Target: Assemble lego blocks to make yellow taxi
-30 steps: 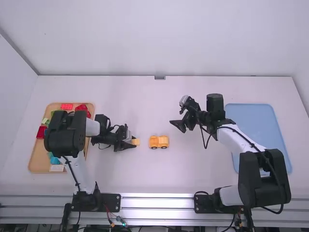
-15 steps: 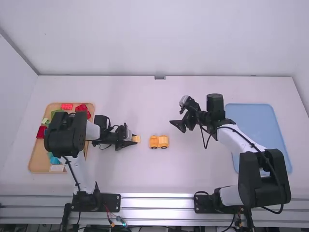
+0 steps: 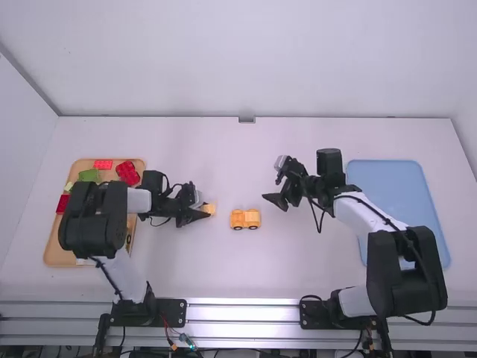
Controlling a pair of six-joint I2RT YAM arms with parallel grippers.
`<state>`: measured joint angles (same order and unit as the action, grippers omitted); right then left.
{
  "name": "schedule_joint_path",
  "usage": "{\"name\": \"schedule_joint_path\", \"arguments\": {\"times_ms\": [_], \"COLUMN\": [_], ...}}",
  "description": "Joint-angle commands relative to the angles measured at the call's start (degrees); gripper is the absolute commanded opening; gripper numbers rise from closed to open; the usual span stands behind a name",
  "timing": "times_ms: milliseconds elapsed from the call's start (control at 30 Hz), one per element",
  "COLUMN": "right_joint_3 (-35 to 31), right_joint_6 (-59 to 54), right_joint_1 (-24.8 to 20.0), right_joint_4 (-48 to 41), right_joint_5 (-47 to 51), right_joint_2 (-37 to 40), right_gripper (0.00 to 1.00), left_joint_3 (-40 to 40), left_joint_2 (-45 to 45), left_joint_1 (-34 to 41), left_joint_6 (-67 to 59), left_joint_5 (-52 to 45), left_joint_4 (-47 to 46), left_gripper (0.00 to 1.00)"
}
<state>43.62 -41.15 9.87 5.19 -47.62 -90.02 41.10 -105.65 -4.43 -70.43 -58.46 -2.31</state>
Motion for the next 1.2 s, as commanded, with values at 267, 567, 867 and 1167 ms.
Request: {"name": "schedule_joint_path", "arguments": {"times_ms": [267, 567, 867, 1167], "right_joint_3": [-6.27, -6.08, -6.10, -6.10], "right_joint_6": [-11.26, -11.17, -8.63, -9.73], "right_joint_1": [5.73, 8.79, 8.41, 8.52], "right_joint_4": [13.03, 25.57, 30.82, 30.40], "right_joint_5": [-8.22, -11.06, -12.57, -12.35], "right_joint_2": [-14.86, -26.67, -30.97, -30.97], "right_gripper": [0.99, 0.99, 1.00, 0.87], "left_joint_3": [-4.13, -3.96, -4.04, -3.98], "left_joint_2": [5.97, 4.42, 0.83, -2.36], "left_joint_1": [8.44, 13.68, 14.67, 17.42], "left_joint_6": [8.11, 9.55, 10.80, 17.07], "left_joint_5": [-0.63, -0.37, -1.01, 0.46], "left_joint_4": [7.28, 10.40, 14.51, 21.92], "left_gripper": [0.22, 0.16, 0.14, 0.15]}}
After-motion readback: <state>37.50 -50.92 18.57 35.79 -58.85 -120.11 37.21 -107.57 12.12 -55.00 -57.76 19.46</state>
